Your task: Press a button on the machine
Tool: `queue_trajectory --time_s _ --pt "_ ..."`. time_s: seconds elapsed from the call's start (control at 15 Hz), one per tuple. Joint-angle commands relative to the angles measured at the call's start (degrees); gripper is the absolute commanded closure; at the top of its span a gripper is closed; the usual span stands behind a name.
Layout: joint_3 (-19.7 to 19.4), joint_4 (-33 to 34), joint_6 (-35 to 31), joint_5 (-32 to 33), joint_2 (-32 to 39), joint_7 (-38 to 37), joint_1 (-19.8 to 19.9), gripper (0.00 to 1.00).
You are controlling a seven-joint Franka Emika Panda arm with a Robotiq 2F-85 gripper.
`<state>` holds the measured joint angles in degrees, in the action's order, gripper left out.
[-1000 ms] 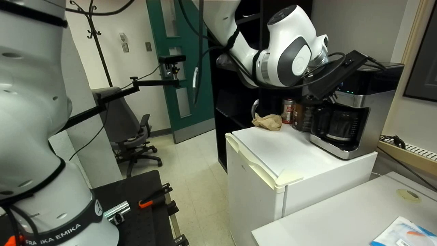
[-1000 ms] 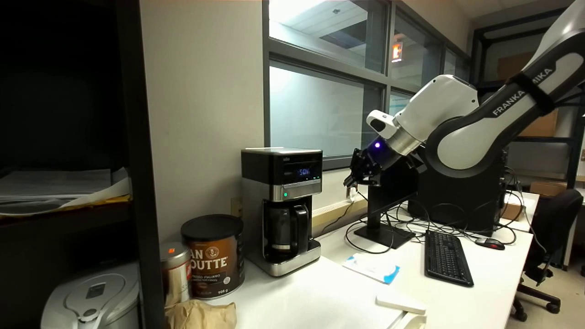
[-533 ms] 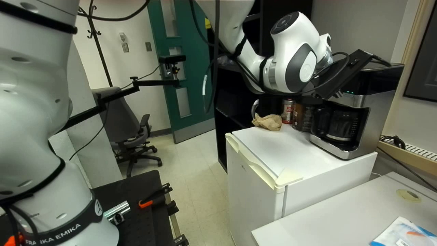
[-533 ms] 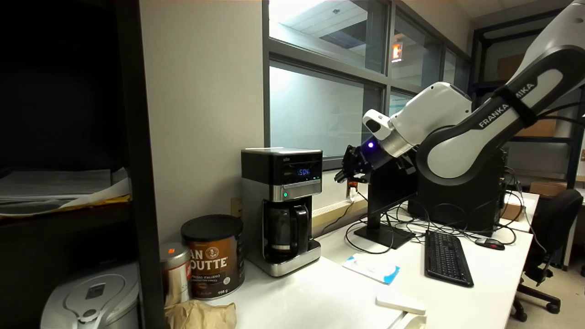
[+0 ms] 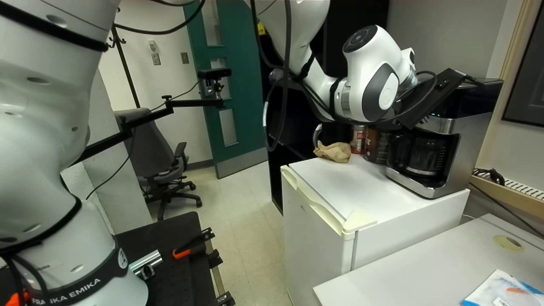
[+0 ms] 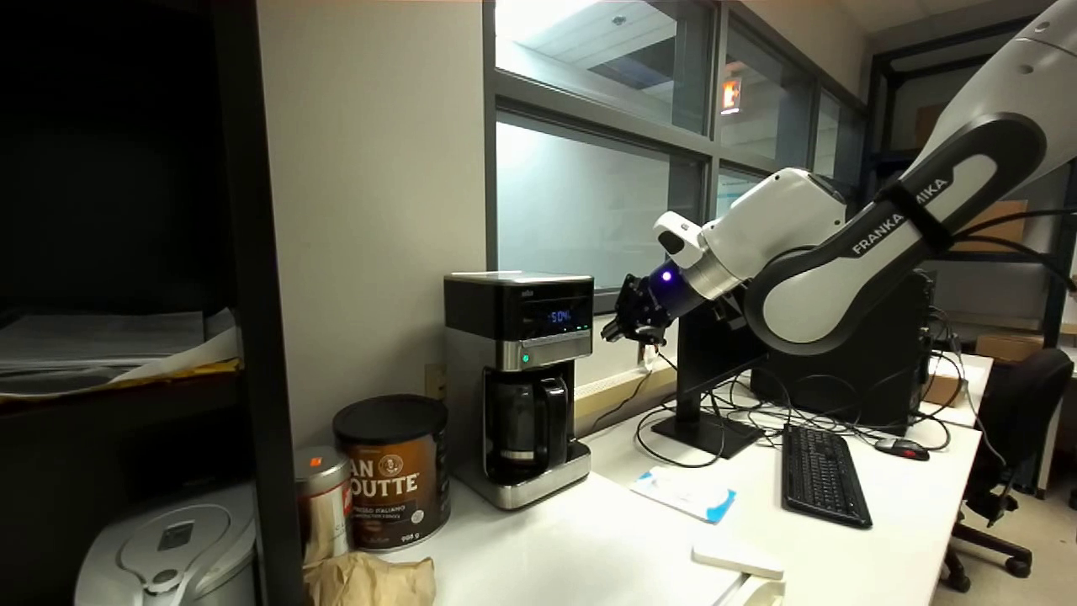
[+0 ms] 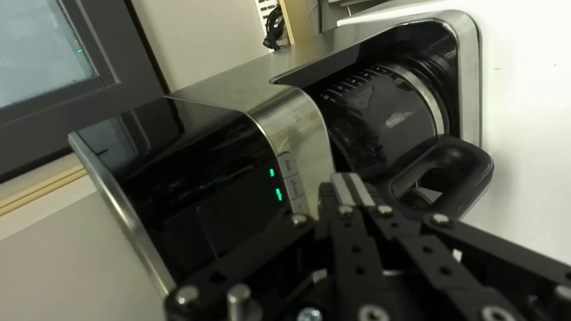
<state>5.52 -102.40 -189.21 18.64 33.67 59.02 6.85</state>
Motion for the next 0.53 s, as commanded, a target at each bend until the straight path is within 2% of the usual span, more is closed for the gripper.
queue_trajectory --time_s 0.0,0.47 --pt "-0.4 3.9 -1.6 0.6 2.7 1.0 -0.4 1.00" --pt "-1.4 7.8 -1.2 0.3 5.2 0.7 -1.0 1.00"
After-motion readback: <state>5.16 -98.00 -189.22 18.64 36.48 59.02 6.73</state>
